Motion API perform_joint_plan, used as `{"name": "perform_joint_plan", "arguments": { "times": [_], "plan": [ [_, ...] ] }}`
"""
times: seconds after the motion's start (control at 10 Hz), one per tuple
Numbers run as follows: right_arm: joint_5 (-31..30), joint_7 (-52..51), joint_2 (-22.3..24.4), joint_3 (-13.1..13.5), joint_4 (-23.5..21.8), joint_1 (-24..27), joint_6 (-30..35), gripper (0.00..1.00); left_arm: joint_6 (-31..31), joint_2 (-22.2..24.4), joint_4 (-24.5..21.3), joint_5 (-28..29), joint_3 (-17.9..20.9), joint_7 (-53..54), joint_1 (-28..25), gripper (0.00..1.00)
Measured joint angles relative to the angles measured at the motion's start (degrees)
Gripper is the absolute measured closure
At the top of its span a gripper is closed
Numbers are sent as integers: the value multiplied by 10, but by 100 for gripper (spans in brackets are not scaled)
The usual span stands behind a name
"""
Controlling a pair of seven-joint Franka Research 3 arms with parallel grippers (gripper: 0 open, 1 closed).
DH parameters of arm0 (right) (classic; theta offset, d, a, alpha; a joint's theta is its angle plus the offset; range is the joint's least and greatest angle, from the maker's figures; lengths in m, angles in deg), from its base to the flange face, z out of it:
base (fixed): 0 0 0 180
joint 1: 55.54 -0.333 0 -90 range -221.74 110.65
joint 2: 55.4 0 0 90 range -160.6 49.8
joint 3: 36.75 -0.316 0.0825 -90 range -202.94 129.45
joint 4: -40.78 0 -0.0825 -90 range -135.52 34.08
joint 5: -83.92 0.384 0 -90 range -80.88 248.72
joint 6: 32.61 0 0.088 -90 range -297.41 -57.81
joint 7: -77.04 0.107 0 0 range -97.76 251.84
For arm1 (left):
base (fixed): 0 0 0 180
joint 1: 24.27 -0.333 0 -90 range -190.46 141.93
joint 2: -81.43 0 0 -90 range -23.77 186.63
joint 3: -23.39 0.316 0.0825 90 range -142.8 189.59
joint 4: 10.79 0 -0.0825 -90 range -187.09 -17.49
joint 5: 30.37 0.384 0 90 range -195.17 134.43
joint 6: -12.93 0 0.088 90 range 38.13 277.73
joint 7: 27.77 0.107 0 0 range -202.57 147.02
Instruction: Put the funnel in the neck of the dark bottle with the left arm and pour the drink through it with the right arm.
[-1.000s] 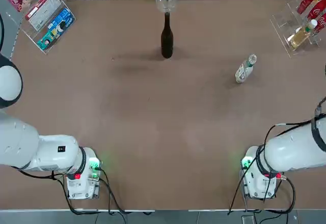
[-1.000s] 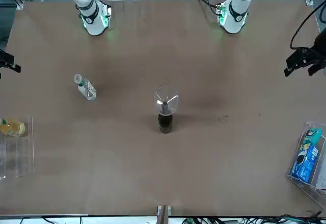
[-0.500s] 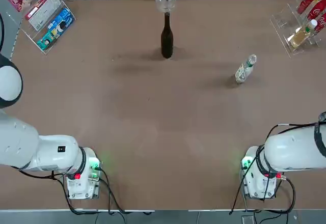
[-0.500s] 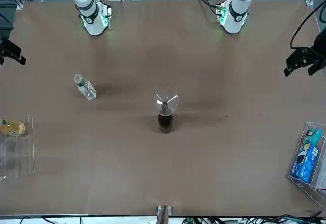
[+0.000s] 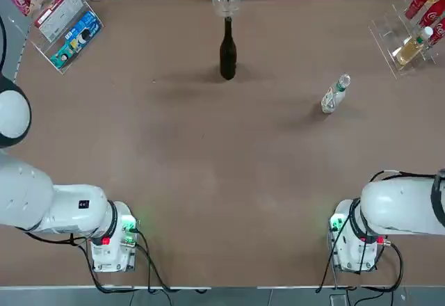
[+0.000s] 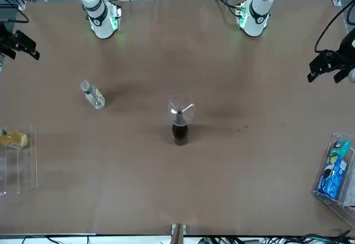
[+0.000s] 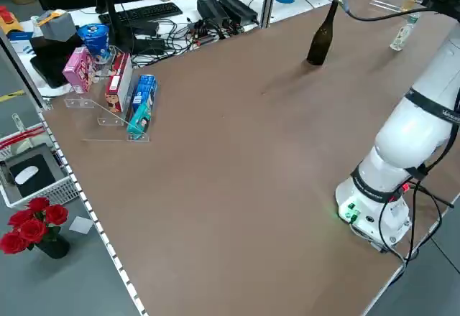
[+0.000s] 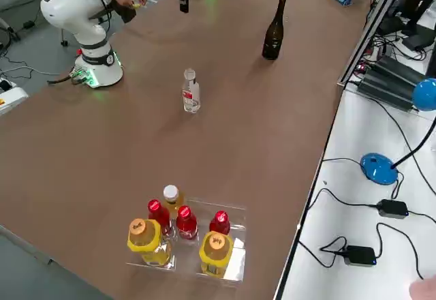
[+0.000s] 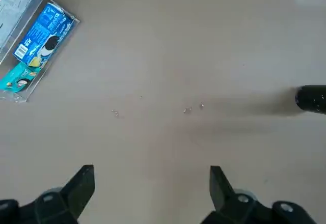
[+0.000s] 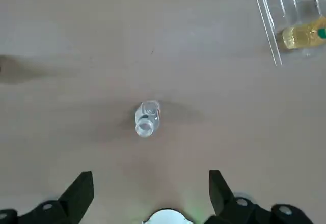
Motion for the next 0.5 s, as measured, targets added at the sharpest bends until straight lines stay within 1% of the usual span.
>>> {"name": "perform_joint_plan", "arguments": {
  "times": [0.1, 0.2, 0.5],
  "plan": [
    [0, 1, 9, -9, -6, 3, -7, 0, 0, 0, 0, 0, 4, 1, 0, 0],
    [0, 1, 15, -12, -9, 4, -18, 0, 0, 0, 0, 0, 5, 1, 0, 0],
    [0, -1, 16, -13, -11, 4, -62, 0, 0, 0, 0, 0, 5, 2, 0, 0]
  ]
}}
